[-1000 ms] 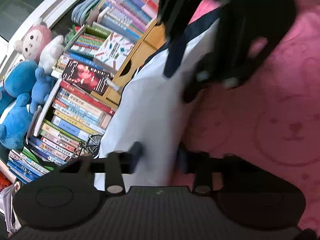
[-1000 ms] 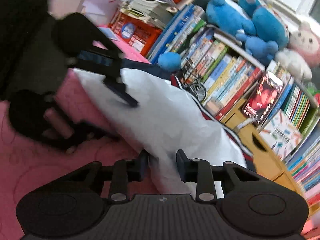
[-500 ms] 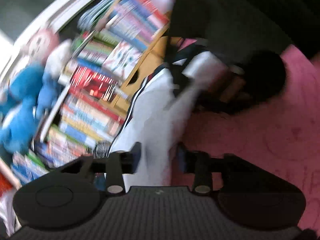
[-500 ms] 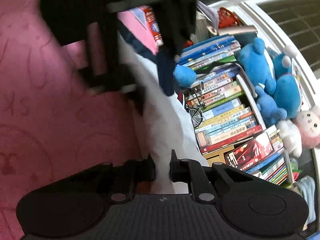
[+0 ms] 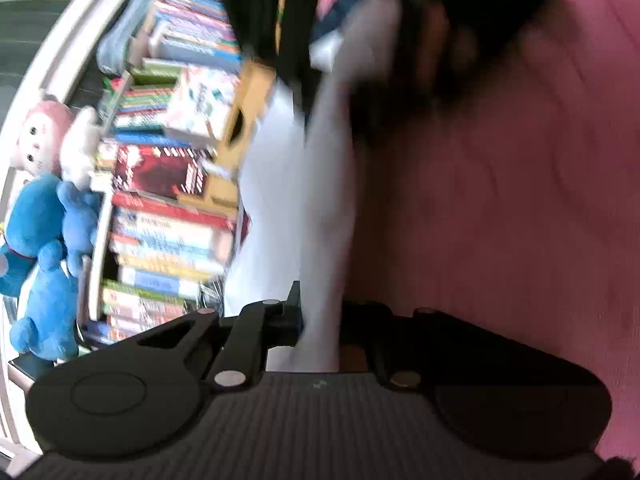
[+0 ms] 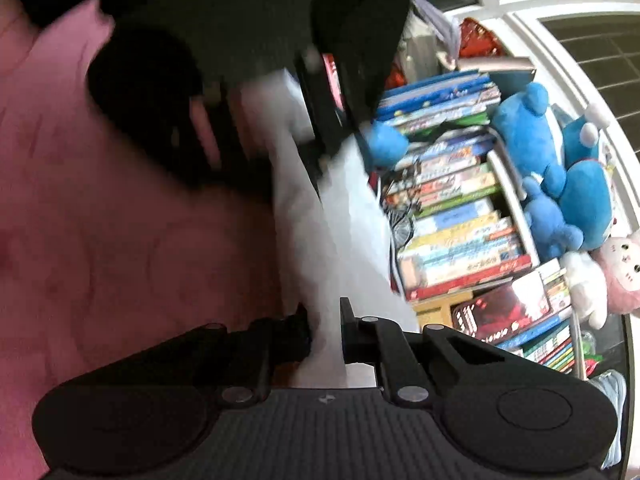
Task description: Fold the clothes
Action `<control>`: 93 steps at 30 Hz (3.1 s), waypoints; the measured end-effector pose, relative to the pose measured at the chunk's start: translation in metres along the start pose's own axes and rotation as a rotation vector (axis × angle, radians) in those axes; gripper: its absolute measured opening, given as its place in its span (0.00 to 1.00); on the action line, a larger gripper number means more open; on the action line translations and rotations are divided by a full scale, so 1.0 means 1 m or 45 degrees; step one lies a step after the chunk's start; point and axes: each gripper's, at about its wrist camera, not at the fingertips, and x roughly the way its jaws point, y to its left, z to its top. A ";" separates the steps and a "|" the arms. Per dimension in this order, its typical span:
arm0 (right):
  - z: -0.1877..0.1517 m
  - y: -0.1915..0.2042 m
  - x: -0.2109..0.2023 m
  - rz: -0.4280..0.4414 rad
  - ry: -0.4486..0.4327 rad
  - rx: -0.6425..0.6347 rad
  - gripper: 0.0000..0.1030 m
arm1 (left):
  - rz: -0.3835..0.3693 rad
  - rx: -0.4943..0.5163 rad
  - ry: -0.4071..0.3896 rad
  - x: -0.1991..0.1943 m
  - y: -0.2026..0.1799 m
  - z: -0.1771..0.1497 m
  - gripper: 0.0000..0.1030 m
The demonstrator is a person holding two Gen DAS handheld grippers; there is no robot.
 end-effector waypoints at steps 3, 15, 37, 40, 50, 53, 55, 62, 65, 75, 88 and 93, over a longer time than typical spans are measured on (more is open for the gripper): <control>-0.026 0.001 -0.002 -0.003 0.094 -0.020 0.12 | -0.030 -0.030 0.079 -0.001 0.006 -0.025 0.09; -0.132 -0.019 -0.024 -0.067 0.411 0.208 0.10 | -0.014 -0.085 0.308 -0.019 0.019 -0.101 0.10; -0.069 0.004 -0.069 -0.169 0.298 0.028 0.75 | 0.002 -0.157 0.192 -0.112 0.010 -0.092 0.69; -0.048 0.016 -0.089 -0.104 0.181 -0.013 0.82 | -0.070 -0.154 0.011 -0.116 0.002 -0.052 0.69; 0.012 0.013 -0.042 0.159 -0.010 0.191 0.22 | -0.120 -0.184 -0.156 -0.090 0.000 -0.007 0.69; 0.013 0.003 -0.031 0.197 -0.004 0.262 0.17 | -0.121 -0.184 -0.171 -0.081 0.002 -0.001 0.69; 0.013 -0.009 -0.038 0.195 -0.022 0.363 0.16 | -0.113 -0.180 -0.191 -0.077 -0.001 0.009 0.69; 0.006 -0.025 -0.055 0.133 -0.062 0.358 0.23 | -0.034 -0.228 -0.158 -0.040 0.005 0.038 0.21; 0.014 0.001 -0.054 0.085 -0.085 0.170 0.44 | -0.093 -0.287 -0.157 -0.040 0.013 0.036 0.17; -0.019 0.008 -0.028 0.094 0.107 0.088 0.08 | -0.145 -0.302 0.021 -0.027 0.010 -0.014 0.11; -0.145 -0.005 -0.068 0.010 0.468 0.280 0.10 | -0.041 -0.355 0.227 -0.049 0.012 -0.081 0.09; -0.174 -0.012 -0.074 -0.040 0.609 0.336 0.08 | -0.007 -0.365 0.259 -0.062 0.010 -0.097 0.10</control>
